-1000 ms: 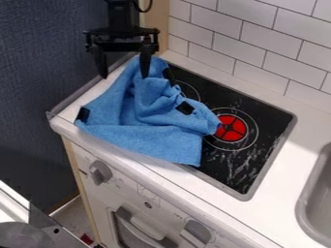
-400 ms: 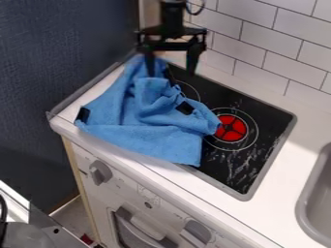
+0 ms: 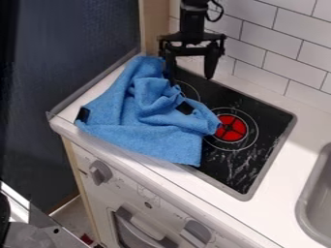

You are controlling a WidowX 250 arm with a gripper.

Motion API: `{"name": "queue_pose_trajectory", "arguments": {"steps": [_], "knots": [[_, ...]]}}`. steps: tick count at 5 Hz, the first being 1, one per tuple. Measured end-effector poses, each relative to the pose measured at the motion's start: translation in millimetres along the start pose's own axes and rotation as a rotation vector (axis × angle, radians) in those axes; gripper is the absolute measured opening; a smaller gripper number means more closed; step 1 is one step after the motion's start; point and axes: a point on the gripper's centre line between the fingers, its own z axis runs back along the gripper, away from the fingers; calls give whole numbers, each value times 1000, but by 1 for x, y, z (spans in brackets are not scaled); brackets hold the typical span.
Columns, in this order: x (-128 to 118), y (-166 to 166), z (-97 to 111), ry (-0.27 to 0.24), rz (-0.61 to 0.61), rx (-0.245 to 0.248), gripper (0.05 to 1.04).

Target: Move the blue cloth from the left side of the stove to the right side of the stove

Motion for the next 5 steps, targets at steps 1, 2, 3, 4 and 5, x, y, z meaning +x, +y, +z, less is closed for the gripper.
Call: {"name": "queue_pose_trajectory", "arguments": {"steps": [1, 2, 3, 4, 5], "knots": [[-6, 3, -8, 26, 31, 5, 1001], [-16, 13, -25, 67, 64, 10, 1001], [-12, 12, -32, 88, 47, 15, 946], [-12, 15, -42, 107, 60, 26, 652], [-11, 19, -45, 85, 77, 48, 356]]}}
